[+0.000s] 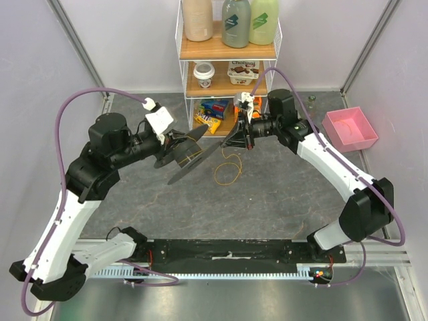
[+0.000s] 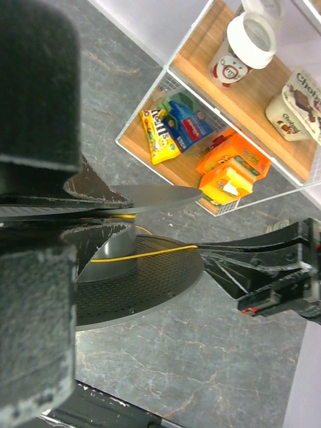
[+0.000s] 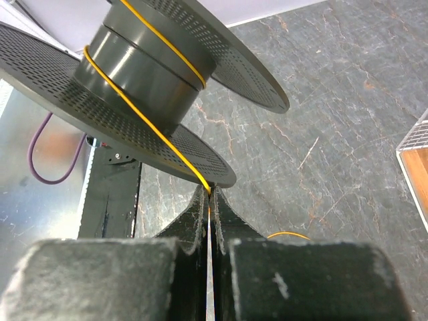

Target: Wrap the cables

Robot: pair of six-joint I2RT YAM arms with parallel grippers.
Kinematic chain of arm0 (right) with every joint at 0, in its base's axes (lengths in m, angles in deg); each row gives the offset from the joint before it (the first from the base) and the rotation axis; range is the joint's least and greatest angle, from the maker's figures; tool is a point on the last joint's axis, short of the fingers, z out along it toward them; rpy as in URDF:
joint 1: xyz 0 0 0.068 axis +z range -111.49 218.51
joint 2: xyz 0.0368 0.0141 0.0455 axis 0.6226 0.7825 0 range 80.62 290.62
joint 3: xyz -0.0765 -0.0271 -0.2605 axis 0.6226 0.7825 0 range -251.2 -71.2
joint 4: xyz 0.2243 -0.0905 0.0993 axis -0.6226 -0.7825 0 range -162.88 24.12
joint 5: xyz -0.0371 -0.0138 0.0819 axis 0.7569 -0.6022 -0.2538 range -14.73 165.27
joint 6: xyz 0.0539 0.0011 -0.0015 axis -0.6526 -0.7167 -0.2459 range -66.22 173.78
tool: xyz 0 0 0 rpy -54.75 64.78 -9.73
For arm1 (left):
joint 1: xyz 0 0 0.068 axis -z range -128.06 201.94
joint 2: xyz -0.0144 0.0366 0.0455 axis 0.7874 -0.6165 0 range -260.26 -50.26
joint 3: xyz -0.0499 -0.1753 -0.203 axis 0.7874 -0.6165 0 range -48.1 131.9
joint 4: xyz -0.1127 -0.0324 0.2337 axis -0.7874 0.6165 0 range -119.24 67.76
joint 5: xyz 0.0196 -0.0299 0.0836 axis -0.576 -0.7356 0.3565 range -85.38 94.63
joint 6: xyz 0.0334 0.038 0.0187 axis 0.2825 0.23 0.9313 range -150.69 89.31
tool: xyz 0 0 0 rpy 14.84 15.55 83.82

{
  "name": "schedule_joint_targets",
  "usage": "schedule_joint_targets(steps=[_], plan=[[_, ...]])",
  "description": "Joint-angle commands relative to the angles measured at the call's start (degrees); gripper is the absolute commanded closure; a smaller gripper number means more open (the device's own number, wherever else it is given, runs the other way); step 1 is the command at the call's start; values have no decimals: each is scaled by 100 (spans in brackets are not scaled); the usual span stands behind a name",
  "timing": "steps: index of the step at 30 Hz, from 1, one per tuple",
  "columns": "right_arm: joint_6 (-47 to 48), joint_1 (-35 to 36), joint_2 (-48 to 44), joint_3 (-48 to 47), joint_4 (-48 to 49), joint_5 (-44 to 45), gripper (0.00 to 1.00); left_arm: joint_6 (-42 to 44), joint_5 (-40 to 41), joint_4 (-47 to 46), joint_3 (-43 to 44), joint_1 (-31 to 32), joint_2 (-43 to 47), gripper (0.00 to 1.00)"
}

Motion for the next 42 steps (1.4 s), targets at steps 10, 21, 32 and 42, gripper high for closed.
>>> schedule_joint_targets(steps=[10, 21, 32, 42], plan=[[151, -371, 396, 446, 13, -191, 100, -427, -384, -391, -241, 5, 188, 98], [-94, -161, 1388, 692, 425, -60, 100, -24, 451, -1040, -1857, 13, 100, 98], [-464, 7, 2514, 693, 1068, 257, 100, 416, 653, -1877, -3115, -48, -217, 98], [-376, 51, 2426, 667, 927, 327, 100, 917, 1101, -954, -3124, -57, -32, 98]])
